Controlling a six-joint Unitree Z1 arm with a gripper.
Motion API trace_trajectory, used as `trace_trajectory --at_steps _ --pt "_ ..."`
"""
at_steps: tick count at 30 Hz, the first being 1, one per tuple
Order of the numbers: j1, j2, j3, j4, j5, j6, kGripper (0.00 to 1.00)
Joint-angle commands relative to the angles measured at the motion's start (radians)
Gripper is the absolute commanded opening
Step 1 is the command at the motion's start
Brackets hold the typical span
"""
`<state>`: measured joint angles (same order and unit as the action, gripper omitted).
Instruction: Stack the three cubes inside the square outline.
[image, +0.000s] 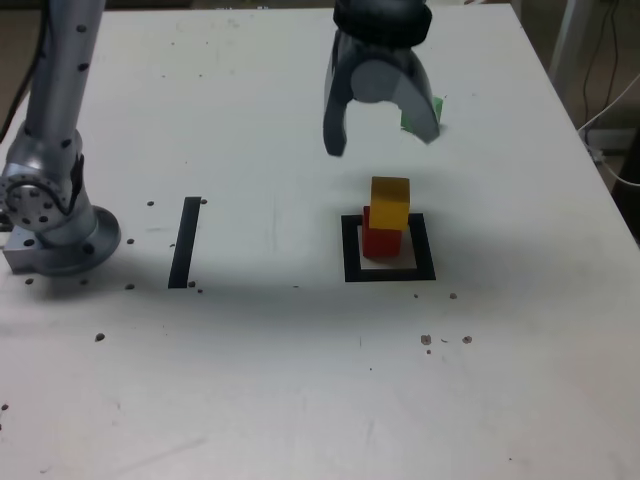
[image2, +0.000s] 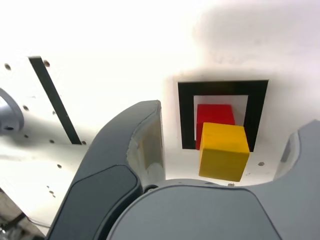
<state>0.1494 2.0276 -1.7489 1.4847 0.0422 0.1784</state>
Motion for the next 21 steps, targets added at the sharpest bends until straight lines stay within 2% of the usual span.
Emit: trace_trajectory --at_steps 1,7,12,21 --pt "0.064 -0.008 -0.022 0.007 0.021 0.057 0.99" --pt "0.205 0.024 -0.09 0.019 0.047 0.212 1.0" --pt "0.263 0.101 -0.213 0.057 0.038 0.311 1.0" --pt "0.308 0.255 -0.42 0.086 0.006 0.6 0.99"
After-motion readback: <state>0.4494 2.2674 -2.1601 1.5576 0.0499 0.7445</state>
